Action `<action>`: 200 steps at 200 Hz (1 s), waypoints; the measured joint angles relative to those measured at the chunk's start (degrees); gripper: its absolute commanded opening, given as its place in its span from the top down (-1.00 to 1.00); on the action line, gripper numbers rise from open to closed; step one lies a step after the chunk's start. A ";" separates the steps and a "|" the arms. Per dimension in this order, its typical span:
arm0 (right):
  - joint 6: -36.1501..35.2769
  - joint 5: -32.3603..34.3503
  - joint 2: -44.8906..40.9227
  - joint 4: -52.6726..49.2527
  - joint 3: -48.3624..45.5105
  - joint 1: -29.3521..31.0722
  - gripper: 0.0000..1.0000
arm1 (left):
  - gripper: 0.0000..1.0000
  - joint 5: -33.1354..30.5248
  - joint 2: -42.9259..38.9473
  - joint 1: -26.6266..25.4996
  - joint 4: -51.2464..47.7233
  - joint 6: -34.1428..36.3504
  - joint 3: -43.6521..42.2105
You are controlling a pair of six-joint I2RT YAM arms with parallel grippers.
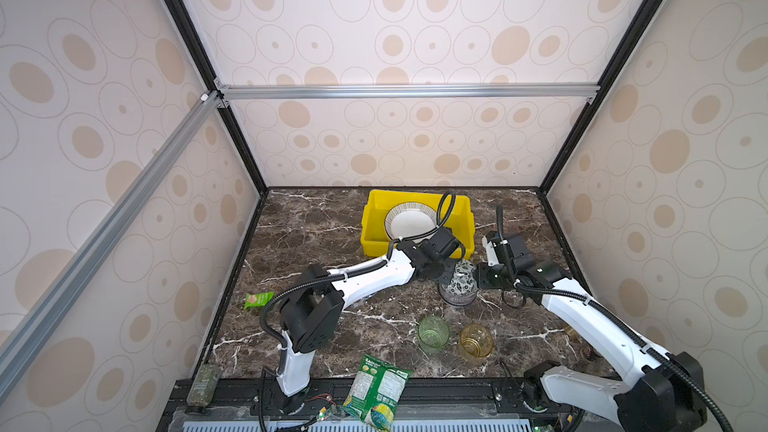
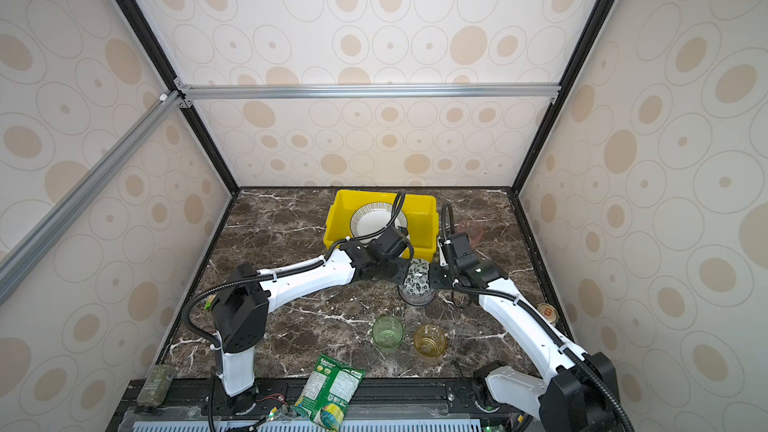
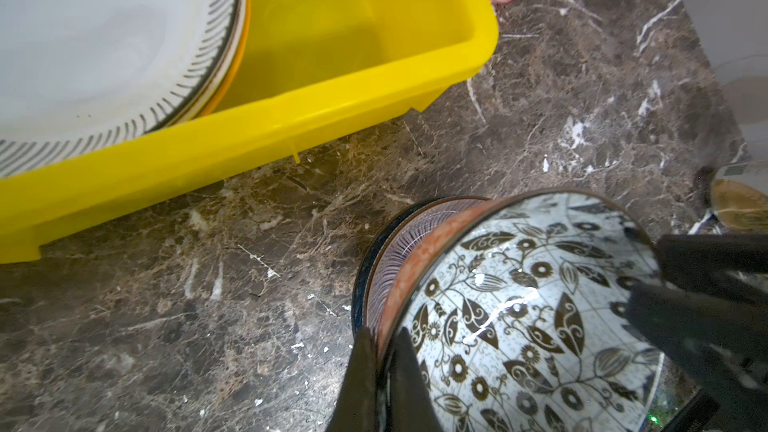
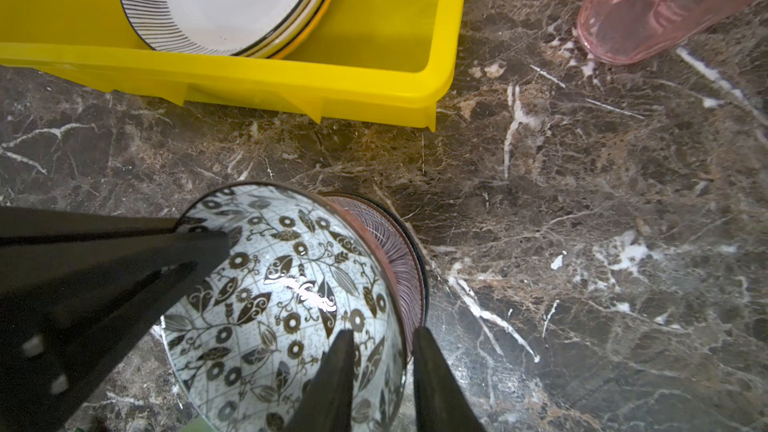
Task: Place the mixed dishes into the plastic bin
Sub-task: 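Lift the floral bowl with the left gripper while the right gripper withdraws, then carry the floral bowl over the yellow bin with the left gripper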
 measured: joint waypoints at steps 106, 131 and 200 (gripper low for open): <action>0.15 -0.26 -7.54 1.53 0.00 0.00 0.41 | 1.00 -2.95 -4.63 6.32 -4.04 3.45 0.74; 0.17 -0.33 -7.41 2.27 0.02 0.00 0.40 | 1.00 -3.08 -5.55 10.23 -4.35 4.96 3.26; 0.63 -1.03 -4.87 3.15 1.64 0.00 0.15 | 1.00 -3.10 -3.43 18.12 -5.86 8.85 11.30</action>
